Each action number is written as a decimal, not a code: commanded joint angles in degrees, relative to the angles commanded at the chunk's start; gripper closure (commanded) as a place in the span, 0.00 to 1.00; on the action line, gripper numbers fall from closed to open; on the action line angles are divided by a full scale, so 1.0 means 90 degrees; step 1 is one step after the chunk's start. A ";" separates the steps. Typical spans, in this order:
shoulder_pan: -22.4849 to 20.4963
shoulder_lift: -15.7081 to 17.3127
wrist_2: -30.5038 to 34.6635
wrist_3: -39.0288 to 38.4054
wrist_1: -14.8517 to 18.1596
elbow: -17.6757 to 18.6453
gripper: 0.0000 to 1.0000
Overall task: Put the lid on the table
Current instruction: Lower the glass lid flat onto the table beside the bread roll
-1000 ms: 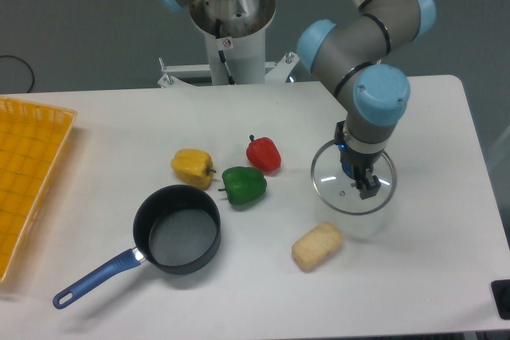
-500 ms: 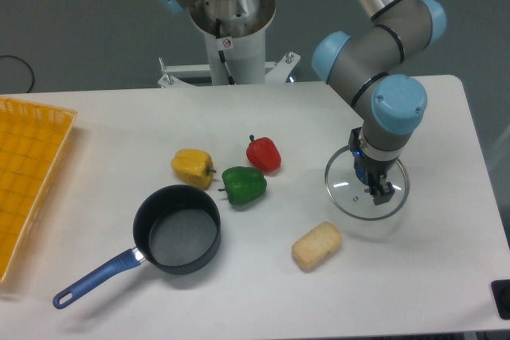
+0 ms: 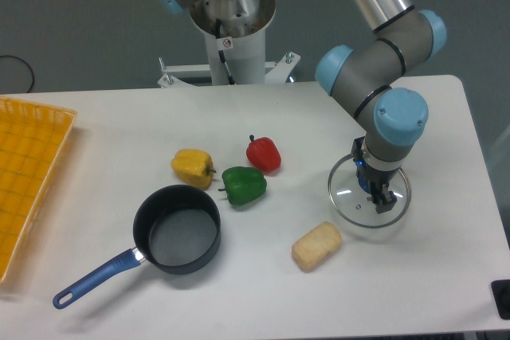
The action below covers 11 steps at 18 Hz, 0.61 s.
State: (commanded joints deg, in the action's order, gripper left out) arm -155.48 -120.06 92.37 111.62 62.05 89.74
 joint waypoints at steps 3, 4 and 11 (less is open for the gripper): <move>0.0000 -0.0068 0.0000 0.0000 -0.0078 0.0000 0.37; 0.0000 -0.0117 0.0000 -0.0010 -0.0146 0.0019 0.37; 0.0000 -0.0186 0.0000 -0.0010 -0.0196 0.0049 0.37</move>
State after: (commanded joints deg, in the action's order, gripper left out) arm -155.48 -121.73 92.37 111.53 60.29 90.17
